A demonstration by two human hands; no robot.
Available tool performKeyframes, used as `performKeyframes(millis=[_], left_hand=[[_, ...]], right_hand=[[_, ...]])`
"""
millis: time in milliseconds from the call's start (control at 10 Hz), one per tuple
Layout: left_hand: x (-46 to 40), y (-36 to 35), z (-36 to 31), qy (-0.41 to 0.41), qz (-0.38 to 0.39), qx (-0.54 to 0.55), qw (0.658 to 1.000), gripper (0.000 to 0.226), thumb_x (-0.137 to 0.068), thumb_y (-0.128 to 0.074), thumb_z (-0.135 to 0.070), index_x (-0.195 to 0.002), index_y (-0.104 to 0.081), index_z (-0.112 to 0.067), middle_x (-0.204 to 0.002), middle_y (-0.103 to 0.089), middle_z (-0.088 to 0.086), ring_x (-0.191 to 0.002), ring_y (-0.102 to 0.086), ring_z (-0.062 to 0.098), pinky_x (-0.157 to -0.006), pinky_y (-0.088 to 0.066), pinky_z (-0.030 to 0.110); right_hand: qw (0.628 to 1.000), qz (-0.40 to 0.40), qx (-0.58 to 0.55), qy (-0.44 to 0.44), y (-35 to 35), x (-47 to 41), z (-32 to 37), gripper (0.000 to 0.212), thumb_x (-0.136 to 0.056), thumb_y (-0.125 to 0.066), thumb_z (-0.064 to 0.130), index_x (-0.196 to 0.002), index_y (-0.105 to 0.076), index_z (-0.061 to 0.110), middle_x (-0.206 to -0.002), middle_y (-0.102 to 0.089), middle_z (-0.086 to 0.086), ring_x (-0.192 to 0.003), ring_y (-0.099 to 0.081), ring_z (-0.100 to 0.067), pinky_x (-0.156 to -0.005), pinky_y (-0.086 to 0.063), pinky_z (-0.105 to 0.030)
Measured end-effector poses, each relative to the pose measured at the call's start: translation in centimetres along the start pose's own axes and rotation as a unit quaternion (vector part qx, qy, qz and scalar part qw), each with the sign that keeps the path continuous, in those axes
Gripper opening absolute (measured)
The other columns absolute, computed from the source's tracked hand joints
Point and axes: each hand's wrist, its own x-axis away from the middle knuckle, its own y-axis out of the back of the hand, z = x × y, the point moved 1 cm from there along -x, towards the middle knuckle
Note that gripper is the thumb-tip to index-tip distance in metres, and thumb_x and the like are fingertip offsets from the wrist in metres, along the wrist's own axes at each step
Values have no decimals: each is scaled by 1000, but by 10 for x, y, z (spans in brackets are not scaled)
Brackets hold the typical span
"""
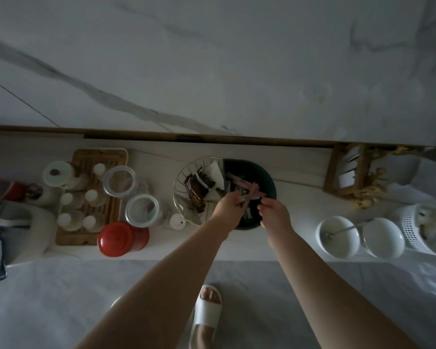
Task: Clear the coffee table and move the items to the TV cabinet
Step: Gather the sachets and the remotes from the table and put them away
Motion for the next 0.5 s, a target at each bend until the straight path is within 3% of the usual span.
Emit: performKeyframes(millis=[100, 200, 300, 400, 500], left_hand=[[18, 11, 9, -17, 0, -132, 991, 47, -85, -50, -5, -130, -48, -19, -109, -59, 7, -92, -58, 24, -71, -49, 29], [44, 28, 18, -29, -9, -235, 971, 46, -86, -52, -14, -131, -47, -22, -116, -61, 7, -98, -59, 22, -78, -51, 28], [75, 47, 21, -54, -7, -335, 941, 55, -88, -52, -22, -140, -35, -25, -128, -57, 8, -108, -59, 22, -84, -50, 30], [106, 65, 18, -81, -19, -380, 921, 58, -90, -51, -28, -143, -29, -27, -131, -55, 8, -103, -61, 21, -83, -51, 30], [139, 78, 10, -114, -52, -422, 898, 55, -89, -50, -33, -140, -31, -26, -122, -59, 8, -102, -61, 24, -85, -54, 38]], right_hand=[[972, 30, 213, 97, 0, 14, -3, 19, -92, -43, 1, -100, -60, 2, -95, -61, -17, -91, -58, -32, -72, -42, -33], [917, 52, 366, 150, 0, 37, -1, 27, -91, -46, 8, -118, -53, 6, -108, -63, -13, -100, -60, -31, -79, -50, -36], [882, 62, 435, 171, -3, 66, 7, 37, -91, -46, 12, -129, -44, 13, -120, -61, -9, -110, -58, -27, -85, -50, -39], [877, 60, 444, 176, -6, 93, 19, 41, -93, -45, 14, -133, -38, 14, -124, -59, -7, -113, -57, -25, -87, -48, -37], [870, 51, 444, 208, -11, 124, 31, 41, -92, -46, 15, -132, -37, 15, -112, -64, -6, -100, -62, -23, -80, -52, -36]])
